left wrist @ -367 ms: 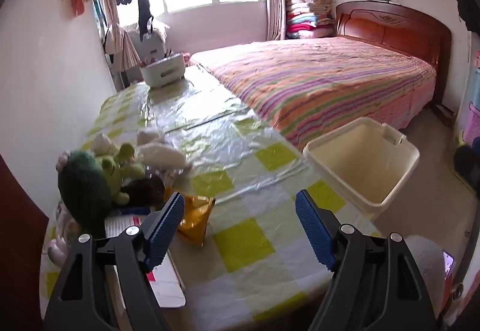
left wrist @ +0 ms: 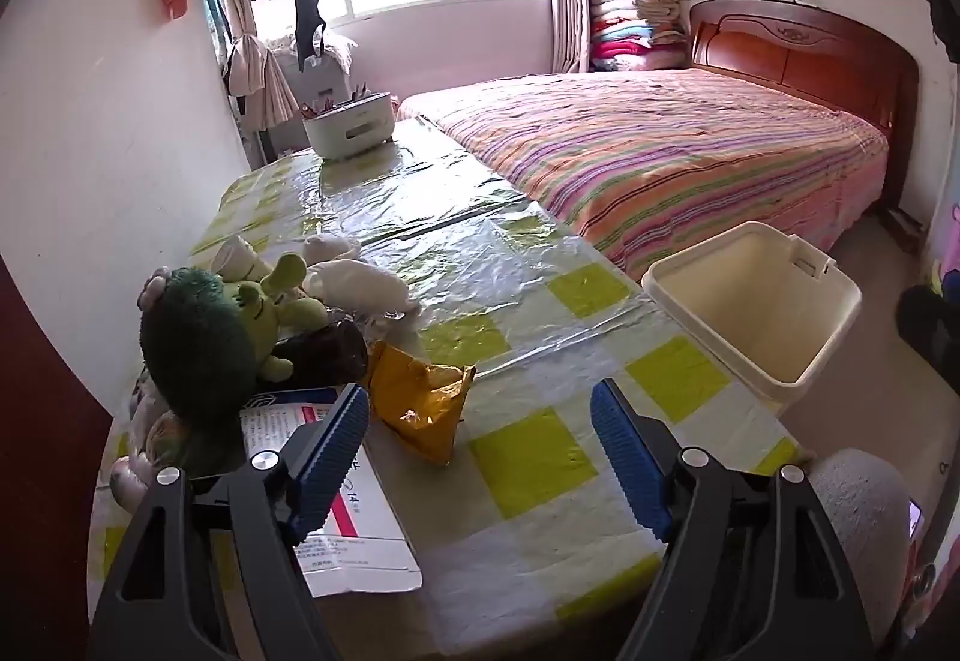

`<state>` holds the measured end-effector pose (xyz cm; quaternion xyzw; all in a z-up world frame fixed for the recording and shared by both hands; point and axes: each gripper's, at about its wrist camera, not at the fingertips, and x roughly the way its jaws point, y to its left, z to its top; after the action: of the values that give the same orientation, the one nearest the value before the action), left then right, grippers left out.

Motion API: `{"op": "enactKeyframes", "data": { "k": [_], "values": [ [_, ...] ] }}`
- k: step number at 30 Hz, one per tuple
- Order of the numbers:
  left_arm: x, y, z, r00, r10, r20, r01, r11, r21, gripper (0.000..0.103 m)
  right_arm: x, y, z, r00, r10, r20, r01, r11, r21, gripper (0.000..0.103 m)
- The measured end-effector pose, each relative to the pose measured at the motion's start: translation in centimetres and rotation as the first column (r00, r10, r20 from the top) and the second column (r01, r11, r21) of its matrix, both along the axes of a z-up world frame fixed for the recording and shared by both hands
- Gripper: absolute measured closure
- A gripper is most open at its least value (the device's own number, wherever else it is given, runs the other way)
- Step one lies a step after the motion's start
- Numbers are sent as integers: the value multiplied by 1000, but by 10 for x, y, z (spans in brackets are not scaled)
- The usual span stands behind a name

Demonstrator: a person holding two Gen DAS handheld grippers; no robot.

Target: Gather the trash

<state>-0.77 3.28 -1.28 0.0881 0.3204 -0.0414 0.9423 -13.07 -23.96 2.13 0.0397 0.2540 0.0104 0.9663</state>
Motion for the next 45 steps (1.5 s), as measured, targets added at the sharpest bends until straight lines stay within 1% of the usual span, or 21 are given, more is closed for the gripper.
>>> {"op": "enactKeyframes", "data": {
  "k": [3,10,15,29,37,41,45],
  "values": [
    [1,2,-2,1000,-1,-2,1,1000,12,29,3,4,-2,1000,-4,-7,4,1000,-7,6],
    [1,-2,-9,1000,-6,-25,7,999,34,29,8,-2,-9,1000,-6,-25,7,1000,20,6],
    [-2,-7,-13,999,-10,-34,12,998,57,29,12,-4,-13,999,-10,-31,10,1000,19,6],
    [-7,-8,-16,999,0,-36,3,996,85,29,28,-24,-31,998,10,-64,-1,990,143,6],
    [-6,-11,-20,998,12,-58,-5,993,114,29,32,-34,-36,998,18,-58,-6,981,192,6],
    [-7,-17,-23,998,1,-70,8,992,125,29,34,-41,-41,998,17,-67,-2,975,221,6],
    [-10,-24,-23,998,-11,-62,20,990,136,29,32,-45,-41,998,14,-63,1,973,231,6]
  ]
}}
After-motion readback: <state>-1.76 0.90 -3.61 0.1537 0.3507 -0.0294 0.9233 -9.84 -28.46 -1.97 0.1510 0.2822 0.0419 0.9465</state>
